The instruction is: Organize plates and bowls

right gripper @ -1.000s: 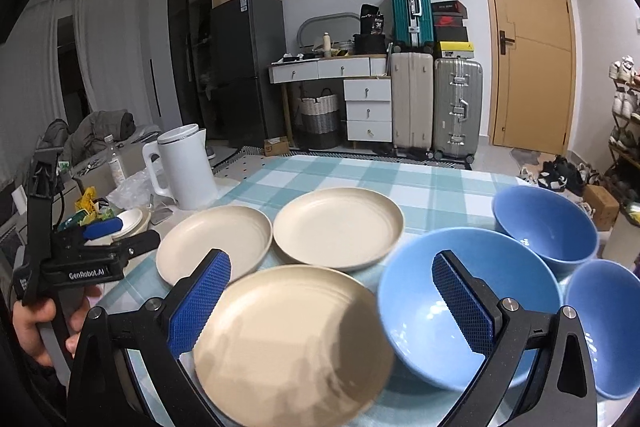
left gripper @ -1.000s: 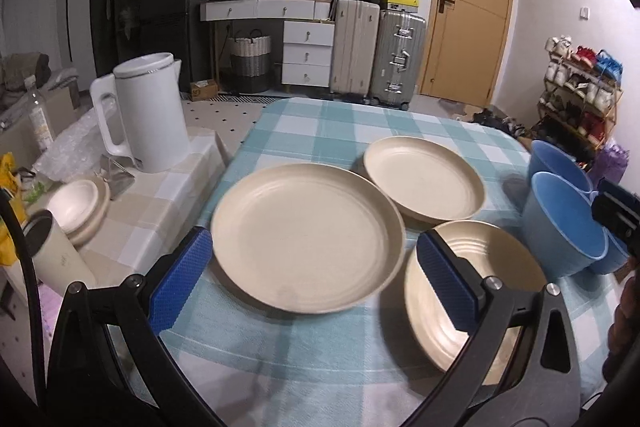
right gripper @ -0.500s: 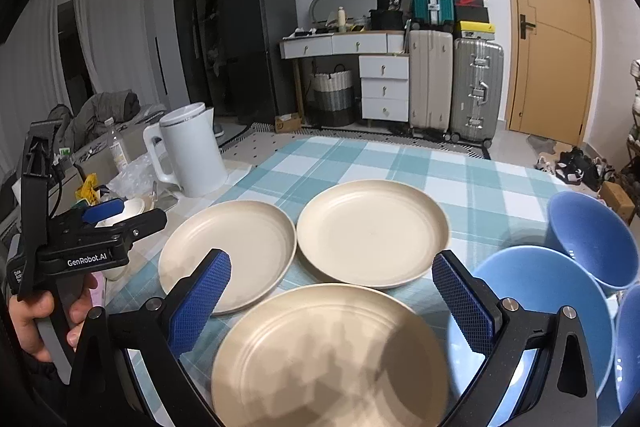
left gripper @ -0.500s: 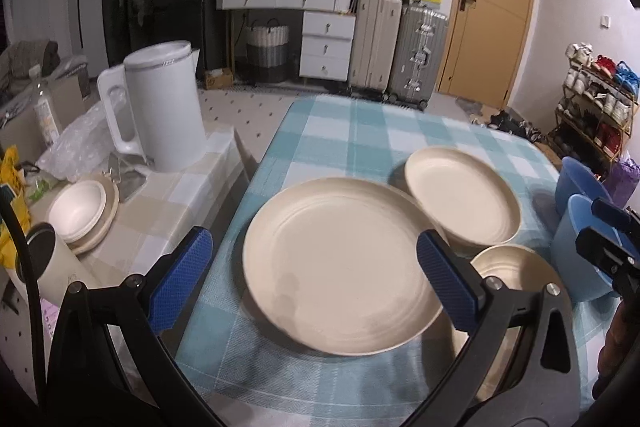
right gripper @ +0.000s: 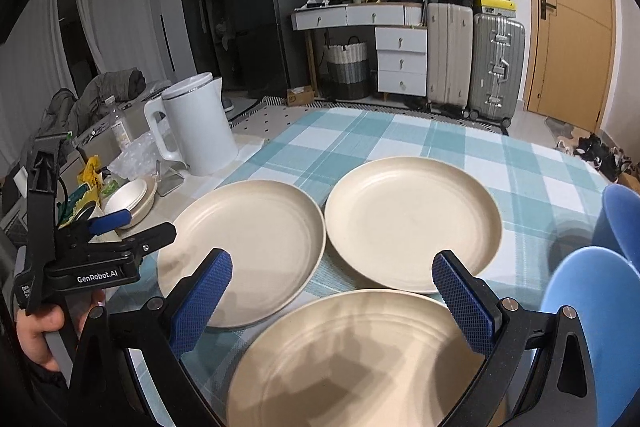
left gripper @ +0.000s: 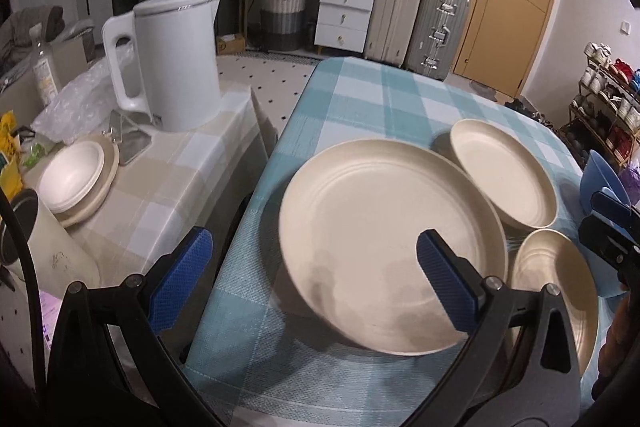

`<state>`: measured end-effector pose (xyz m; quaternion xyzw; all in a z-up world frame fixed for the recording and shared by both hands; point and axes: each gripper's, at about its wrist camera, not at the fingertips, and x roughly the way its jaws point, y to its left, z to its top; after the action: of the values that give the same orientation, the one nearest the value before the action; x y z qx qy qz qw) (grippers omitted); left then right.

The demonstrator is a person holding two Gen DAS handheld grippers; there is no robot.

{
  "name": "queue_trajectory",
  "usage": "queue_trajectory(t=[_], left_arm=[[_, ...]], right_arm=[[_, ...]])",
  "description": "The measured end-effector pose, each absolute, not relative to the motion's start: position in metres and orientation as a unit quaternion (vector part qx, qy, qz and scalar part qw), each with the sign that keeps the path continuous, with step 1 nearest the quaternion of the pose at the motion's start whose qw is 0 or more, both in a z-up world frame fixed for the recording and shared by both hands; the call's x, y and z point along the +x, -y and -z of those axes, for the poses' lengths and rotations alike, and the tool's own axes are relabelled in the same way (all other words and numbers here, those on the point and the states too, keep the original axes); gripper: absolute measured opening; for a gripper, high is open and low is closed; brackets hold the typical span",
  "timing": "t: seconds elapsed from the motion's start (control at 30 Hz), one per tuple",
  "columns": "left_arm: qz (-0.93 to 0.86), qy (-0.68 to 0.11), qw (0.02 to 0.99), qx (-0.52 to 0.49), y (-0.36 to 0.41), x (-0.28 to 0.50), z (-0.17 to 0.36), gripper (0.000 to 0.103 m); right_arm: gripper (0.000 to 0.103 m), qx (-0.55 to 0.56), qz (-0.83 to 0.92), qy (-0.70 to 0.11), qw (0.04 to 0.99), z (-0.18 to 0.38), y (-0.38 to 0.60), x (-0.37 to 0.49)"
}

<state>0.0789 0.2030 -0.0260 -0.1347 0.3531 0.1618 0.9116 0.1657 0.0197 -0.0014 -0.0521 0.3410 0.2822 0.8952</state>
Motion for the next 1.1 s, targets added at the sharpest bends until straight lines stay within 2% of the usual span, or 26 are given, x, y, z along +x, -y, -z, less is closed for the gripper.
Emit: queue_trajectory(t=[0.57,0.63,0.77,0.93,1.1], left_arm=[[-0.160,-0.378,0.895,-0.173,-0.228,0.083,0.054,0.102],[-0.157,-0.381,0.894,-0.176,-0.229,0.083,0.056,0.098],[-0.152,-0.387,0.891,-0.182,-0.229,0.085,0.061,0.087],[-0.144,-0.394,0.889,-0.184,-0.227,0.088,0.066,0.074],[-0.137,-0.396,0.888,-0.188,-0.226,0.088,0.068,0.063]], right_arm=[[0.084,-0.084,-0.298,-0.409,0.858,0.045,-0.068,0.193],[0.078,-0.082,-0.301,-0.418,0.853,0.050,-0.072,0.196],[0.074,-0.086,-0.302,-0.429,0.847,0.059,-0.077,0.201],[0.061,-0.079,-0.300,-0.444,0.840,0.065,-0.082,0.209],[0.056,-0.088,-0.296,-0.458,0.834,0.068,-0.088,0.212]])
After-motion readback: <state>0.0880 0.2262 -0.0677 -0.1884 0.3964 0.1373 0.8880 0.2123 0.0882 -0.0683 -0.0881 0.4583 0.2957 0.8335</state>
